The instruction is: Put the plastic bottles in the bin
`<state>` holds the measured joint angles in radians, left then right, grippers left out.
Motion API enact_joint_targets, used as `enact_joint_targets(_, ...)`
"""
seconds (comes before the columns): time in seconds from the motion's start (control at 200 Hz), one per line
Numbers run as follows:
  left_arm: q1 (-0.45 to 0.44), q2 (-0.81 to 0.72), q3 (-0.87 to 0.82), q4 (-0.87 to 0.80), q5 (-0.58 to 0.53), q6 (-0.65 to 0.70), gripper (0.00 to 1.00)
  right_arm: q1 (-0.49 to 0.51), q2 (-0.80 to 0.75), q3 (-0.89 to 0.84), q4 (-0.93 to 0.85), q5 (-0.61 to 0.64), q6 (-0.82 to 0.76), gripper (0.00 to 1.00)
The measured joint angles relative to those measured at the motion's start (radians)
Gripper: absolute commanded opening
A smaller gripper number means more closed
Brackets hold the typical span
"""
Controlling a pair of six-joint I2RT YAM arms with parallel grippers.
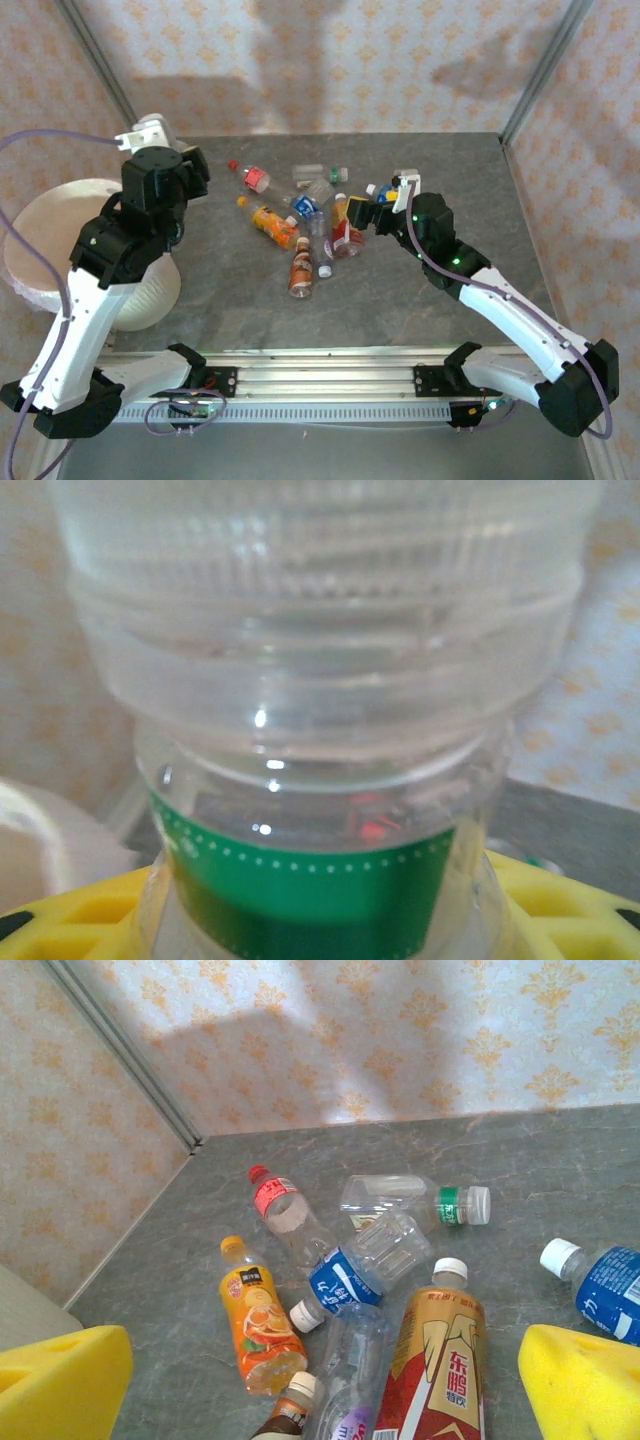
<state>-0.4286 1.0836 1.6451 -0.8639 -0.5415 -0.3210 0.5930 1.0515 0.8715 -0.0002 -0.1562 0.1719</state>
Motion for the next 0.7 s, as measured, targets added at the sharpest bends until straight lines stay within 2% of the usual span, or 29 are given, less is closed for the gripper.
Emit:
enact_joint_targets(0.245, 0.091, -0.022, 0.055, -0.071, -0.233, 0.052, 0.59, 0.000, 0.023, 0.000, 0.000, 0.000, 0.000, 0.99)
enact_joint_targets(0.375, 0.202, -0.020, 0.055, -0.103, -0.306, 0.073, 0.59, 0.000, 0.039, 0.001, 0.000, -0.001, 0.000, 0.99)
enact_joint_targets(0.57, 0.451, -0.005, 0.036, -0.115, -0.301, 0.111, 0.59, 0.000, 0.079, 0.021, 0.001, -0.014, 0.000, 0.99)
enact_joint_targets(0.701, 0.649, 0.022, 0.010, -0.134, -0.208, 0.097, 0.61, 0.000, 0.103, 0.042, 0.001, -0.029, 0.000, 0.99)
